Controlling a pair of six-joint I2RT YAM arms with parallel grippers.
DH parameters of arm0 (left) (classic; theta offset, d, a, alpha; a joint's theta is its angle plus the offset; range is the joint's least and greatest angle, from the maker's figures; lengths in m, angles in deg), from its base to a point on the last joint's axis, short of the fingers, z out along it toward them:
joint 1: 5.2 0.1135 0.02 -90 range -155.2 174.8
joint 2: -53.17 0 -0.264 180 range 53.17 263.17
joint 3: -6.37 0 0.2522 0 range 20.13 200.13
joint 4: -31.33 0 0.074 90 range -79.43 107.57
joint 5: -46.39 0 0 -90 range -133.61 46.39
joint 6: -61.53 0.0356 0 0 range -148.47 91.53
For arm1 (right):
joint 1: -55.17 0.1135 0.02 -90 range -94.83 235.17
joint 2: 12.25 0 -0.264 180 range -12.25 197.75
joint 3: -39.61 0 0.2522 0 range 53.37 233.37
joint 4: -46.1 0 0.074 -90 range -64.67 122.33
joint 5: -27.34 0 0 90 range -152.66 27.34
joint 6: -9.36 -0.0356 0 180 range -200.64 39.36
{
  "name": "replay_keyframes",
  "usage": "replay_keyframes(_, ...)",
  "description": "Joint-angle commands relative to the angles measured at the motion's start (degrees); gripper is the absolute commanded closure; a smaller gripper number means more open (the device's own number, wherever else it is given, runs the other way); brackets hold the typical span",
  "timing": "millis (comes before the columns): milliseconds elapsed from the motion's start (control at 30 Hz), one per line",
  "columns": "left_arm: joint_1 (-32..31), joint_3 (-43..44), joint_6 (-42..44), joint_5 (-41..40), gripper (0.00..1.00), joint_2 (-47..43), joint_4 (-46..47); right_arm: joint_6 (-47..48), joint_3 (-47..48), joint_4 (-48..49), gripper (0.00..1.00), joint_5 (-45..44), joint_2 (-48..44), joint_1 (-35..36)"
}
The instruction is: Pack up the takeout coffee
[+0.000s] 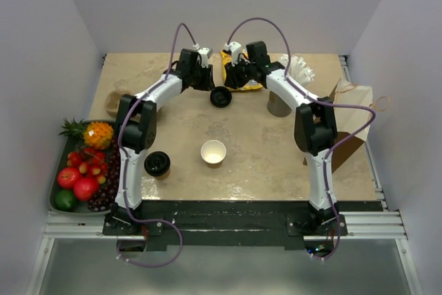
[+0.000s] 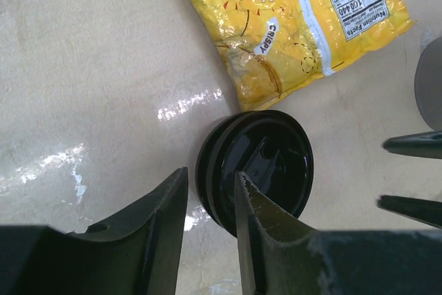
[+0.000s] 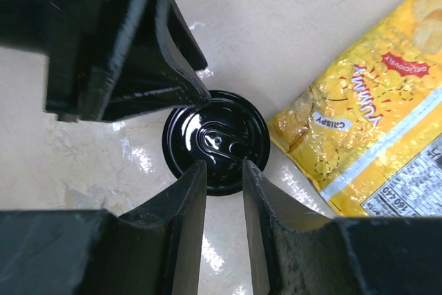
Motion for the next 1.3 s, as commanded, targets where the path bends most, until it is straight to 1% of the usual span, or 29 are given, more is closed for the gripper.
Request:
replay_keyframes(0, -1.08, 2.67, -0.28, -1.47, 0.64, 1.00, 1.79, -1.42, 0.29, 1.22, 0.68, -0.99, -4.37, -0.35)
replay_keyframes(67, -1.25, 2.67, -0.01, -1.82, 0.65, 1.53, 1.44, -1.51, 0.03, 1.39, 0.68, -1.26, -4.63, -0.44)
replay_keyframes(200, -1.52, 2.67, 0.43, -2.78, 0.71, 1.97, 1.09, -1.51, -0.32, 1.57, 0.67, -1.52, -5.07, -0.53)
replay_keyframes(433, -2.22, 2.67, 0.95, -4.02, 0.76, 2.14, 0.65, -1.77, -0.85, 2.01, 0.66, -1.35, -5.25, -0.71)
replay_keyframes(500, -2.40, 2.76, 1.22, -4.45, 0.76, 2.32, 0.56, -1.86, -0.77, 2.01, 0.66, -1.26, -5.16, -0.88)
replay_keyframes(567, -2.49, 2.85, 1.48, -4.72, 0.72, 2.67, 0.13, -1.86, -0.76, 2.01, 0.66, -1.26, -5.16, -0.88)
replay_keyframes(633, -2.66, 2.85, 1.74, -4.98, 0.72, 2.85, -0.05, -1.86, -0.76, 2.01, 0.66, -1.17, -5.24, -0.97)
replay_keyframes(733, -2.84, 2.76, 2.01, -4.90, 0.76, 2.85, -0.14, -1.86, -0.85, 2.01, 0.66, -1.08, -5.33, -1.23)
replay_keyframes(867, -3.01, 2.85, 2.36, -4.72, 0.84, 2.41, -0.14, -1.94, -0.85, 2.18, 0.66, -1.17, -5.51, -1.58)
replay_keyframes(1067, -3.01, 3.46, 4.03, -3.84, 0.89, -1.54, -0.93, -1.07, -0.24, 1.75, 0.66, -1.52, -6.21, -1.67)
replay_keyframes(1133, -2.93, 3.38, 5.51, -2.35, 0.90, -3.82, -1.72, -0.89, -0.32, 1.31, 0.66, -1.52, -6.74, -1.76)
replay_keyframes(1200, -2.75, 3.20, 6.57, -0.08, 0.94, -5.41, -2.68, -0.54, -1.02, 1.04, 0.66, -1.52, -7.70, -1.76)
replay_keyframes(1267, -2.31, 1.28, 7.98, 2.65, 0.97, -8.13, -2.25, 0.60, -1.81, 0.34, 0.66, -1.35, -8.49, -1.67)
